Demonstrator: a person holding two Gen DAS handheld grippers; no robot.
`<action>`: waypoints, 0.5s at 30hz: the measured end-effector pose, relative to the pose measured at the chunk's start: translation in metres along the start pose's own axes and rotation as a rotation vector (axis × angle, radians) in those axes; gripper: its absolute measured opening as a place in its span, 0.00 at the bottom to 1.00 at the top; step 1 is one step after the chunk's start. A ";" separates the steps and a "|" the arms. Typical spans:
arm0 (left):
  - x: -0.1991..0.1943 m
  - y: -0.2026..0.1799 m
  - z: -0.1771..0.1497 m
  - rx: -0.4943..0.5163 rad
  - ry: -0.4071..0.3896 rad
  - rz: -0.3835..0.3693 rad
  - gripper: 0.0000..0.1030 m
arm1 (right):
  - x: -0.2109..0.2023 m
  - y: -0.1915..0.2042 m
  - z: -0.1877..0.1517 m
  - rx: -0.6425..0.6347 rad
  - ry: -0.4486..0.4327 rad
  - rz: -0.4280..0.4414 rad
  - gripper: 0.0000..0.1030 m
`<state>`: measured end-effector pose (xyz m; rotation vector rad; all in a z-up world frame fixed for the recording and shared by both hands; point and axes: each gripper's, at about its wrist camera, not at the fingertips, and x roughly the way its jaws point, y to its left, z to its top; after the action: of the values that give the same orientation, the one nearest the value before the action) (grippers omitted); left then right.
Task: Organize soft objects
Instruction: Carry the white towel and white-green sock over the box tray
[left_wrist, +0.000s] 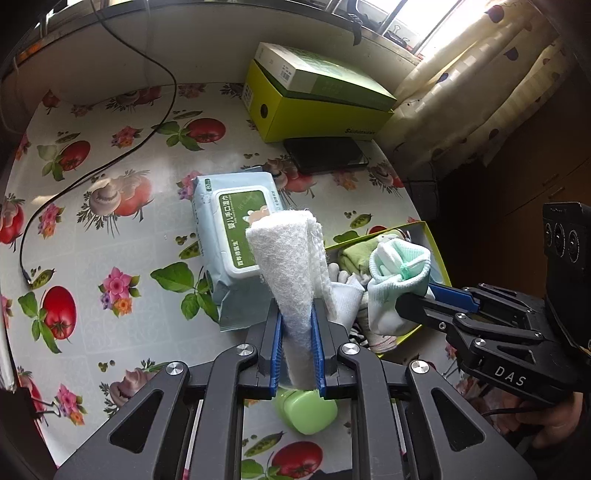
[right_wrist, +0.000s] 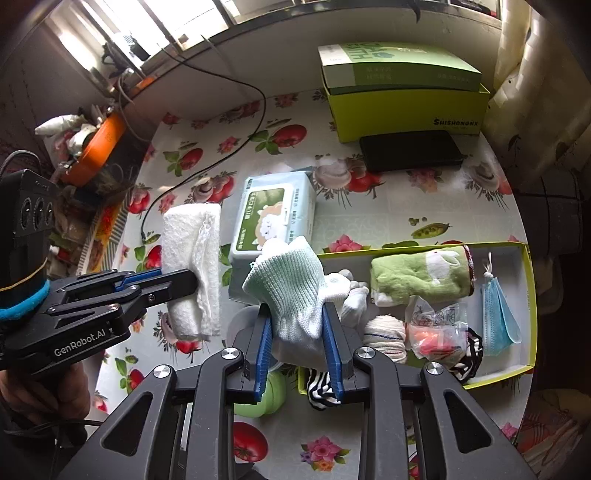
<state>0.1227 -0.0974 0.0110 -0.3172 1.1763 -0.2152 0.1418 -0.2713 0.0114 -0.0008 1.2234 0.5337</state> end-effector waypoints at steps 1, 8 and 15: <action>0.002 -0.005 0.001 0.011 0.004 -0.003 0.14 | -0.001 -0.004 -0.001 0.009 -0.003 -0.003 0.24; 0.018 -0.035 0.008 0.081 0.036 -0.015 0.14 | -0.009 -0.036 -0.007 0.075 -0.019 -0.021 0.24; 0.034 -0.058 0.014 0.129 0.066 -0.027 0.14 | -0.012 -0.065 -0.014 0.137 -0.025 -0.039 0.24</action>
<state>0.1486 -0.1613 0.0069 -0.2144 1.2177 -0.3258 0.1517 -0.3373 -0.0010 0.0976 1.2315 0.4144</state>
